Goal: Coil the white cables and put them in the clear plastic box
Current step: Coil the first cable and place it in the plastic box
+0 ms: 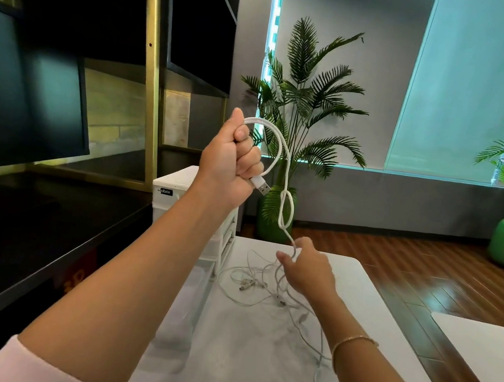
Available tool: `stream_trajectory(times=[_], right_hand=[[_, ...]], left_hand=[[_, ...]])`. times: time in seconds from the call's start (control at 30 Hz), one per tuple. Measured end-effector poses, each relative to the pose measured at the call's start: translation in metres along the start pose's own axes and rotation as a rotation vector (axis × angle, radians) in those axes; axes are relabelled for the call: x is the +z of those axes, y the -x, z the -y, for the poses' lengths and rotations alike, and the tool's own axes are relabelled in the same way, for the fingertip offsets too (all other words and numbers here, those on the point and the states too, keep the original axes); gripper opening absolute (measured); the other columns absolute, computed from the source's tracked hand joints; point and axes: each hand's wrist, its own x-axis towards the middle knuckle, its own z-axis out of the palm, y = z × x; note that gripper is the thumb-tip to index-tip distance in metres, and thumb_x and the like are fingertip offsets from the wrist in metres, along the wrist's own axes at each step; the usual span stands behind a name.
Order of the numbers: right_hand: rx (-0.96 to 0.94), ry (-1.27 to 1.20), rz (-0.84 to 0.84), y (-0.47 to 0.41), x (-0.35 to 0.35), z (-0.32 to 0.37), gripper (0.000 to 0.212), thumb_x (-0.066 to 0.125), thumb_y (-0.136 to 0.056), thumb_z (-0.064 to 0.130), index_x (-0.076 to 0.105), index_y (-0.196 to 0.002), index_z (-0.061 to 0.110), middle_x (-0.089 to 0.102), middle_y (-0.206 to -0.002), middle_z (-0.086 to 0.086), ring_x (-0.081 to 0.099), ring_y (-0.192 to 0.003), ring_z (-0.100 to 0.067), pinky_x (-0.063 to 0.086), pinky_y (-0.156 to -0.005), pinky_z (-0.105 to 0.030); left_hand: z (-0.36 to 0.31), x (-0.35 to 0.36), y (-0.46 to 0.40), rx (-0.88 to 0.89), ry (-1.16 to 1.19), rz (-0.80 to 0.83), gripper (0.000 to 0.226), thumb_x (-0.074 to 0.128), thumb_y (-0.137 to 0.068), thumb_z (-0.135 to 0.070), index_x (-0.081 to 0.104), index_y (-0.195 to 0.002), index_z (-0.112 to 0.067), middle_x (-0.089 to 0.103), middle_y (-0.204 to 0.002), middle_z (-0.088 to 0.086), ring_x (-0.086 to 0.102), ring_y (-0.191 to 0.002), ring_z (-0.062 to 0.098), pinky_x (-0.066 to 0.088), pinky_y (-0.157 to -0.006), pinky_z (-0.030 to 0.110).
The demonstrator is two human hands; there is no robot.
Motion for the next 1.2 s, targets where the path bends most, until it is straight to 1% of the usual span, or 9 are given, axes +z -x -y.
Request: stream_trajectory(times=[0.07, 0.13, 0.2, 0.27, 0.47, 0.7, 0.87, 1.03, 1.2], right_hand=[[-0.063, -0.049, 0.098, -0.006, -0.006, 0.004, 0.023, 0.05, -0.094, 0.031, 0.062, -0.105, 0.015, 0.066, -0.101, -0.005, 0.06, -0.09, -0.021, 0.052, -0.084, -0.037], [-0.073, -0.172, 0.152, -0.01, -0.017, 0.009, 0.021, 0.05, -0.094, 0.022, 0.067, -0.098, 0.011, 0.064, -0.087, -0.003, 0.057, -0.072, -0.015, 0.051, -0.067, -0.028], [-0.027, -0.381, 0.154, -0.011, -0.027, 0.015, 0.017, 0.053, -0.093, 0.017, 0.066, -0.085, 0.008, 0.059, -0.073, -0.003, 0.048, -0.051, -0.012, 0.042, -0.046, -0.023], [-0.012, -0.606, 0.101, -0.014, -0.038, 0.019, 0.019, 0.055, -0.092, 0.015, 0.064, -0.077, 0.008, 0.057, -0.066, -0.006, 0.045, -0.041, -0.01, 0.039, -0.037, -0.022], [-0.069, -0.949, 0.11, -0.008, -0.071, 0.041, 0.023, 0.046, -0.096, 0.013, 0.061, -0.08, 0.008, 0.059, -0.068, -0.006, 0.05, -0.041, -0.006, 0.048, -0.042, -0.017], [-0.004, -0.828, -0.116, -0.015, -0.089, 0.025, 0.017, 0.054, -0.093, 0.018, 0.065, -0.096, 0.005, 0.06, -0.069, -0.005, 0.049, -0.05, -0.011, 0.05, -0.046, -0.02], [0.038, -0.859, -0.269, -0.021, -0.103, 0.012, 0.011, 0.056, -0.091, 0.02, 0.064, -0.091, 0.012, 0.063, -0.068, -0.004, 0.056, -0.052, -0.012, 0.055, -0.053, -0.023], [0.044, -0.951, -0.279, -0.023, -0.112, 0.008, 0.012, 0.06, -0.09, 0.019, 0.065, -0.091, 0.008, 0.065, -0.067, -0.006, 0.056, -0.042, -0.008, 0.053, -0.045, -0.018], [-0.009, -0.944, -0.287, -0.025, -0.119, 0.017, 0.012, 0.059, -0.09, 0.021, 0.065, -0.087, 0.012, 0.066, -0.069, -0.004, 0.058, -0.053, -0.01, 0.052, -0.047, -0.019]], left_hand=[[0.001, -0.002, -0.001, -0.001, -0.016, -0.003, 0.049, 0.038, -0.098, -0.038, 0.036, -0.053, -0.019, 0.025, -0.034, -0.007, 0.018, -0.029, 0.005, 0.015, -0.033, 0.017], [0.002, -0.005, -0.002, -0.013, -0.033, -0.008, 0.047, 0.037, -0.098, -0.038, 0.035, -0.055, -0.019, 0.024, -0.035, -0.008, 0.018, -0.029, 0.005, 0.015, -0.033, 0.017], [0.006, -0.009, -0.002, -0.036, -0.056, -0.016, 0.046, 0.036, -0.098, -0.038, 0.035, -0.056, -0.019, 0.024, -0.034, -0.008, 0.018, -0.029, 0.005, 0.015, -0.032, 0.017], [0.014, -0.014, -0.002, -0.062, -0.126, -0.047, 0.045, 0.035, -0.099, -0.038, 0.036, -0.058, -0.018, 0.023, -0.034, -0.009, 0.018, -0.028, 0.004, 0.015, -0.032, 0.017], [0.049, -0.043, -0.003, -0.152, -0.315, -0.189, 0.044, 0.036, -0.098, -0.042, 0.039, -0.062, -0.017, 0.024, -0.035, -0.008, 0.019, -0.029, 0.006, 0.018, -0.031, 0.017], [0.059, -0.056, -0.001, -0.201, -0.338, -0.316, 0.043, 0.046, -0.095, -0.039, 0.042, -0.059, -0.017, 0.028, -0.038, -0.006, 0.021, -0.034, 0.007, 0.019, -0.037, 0.018], [0.065, -0.062, -0.002, -0.208, -0.414, -0.377, 0.046, 0.052, -0.093, -0.035, 0.042, -0.051, -0.017, 0.033, -0.038, -0.004, 0.025, -0.035, 0.008, 0.024, -0.038, 0.018], [0.075, -0.069, -0.006, -0.216, -0.385, -0.35, 0.055, 0.054, -0.092, -0.032, 0.038, -0.041, -0.019, 0.026, -0.032, -0.005, 0.02, -0.028, 0.008, 0.019, -0.032, 0.013], [0.077, -0.07, -0.007, -0.226, -0.425, -0.333, 0.053, 0.054, -0.092, -0.034, 0.038, -0.043, -0.018, 0.028, -0.032, -0.006, 0.021, -0.028, 0.007, 0.02, -0.032, 0.014]])
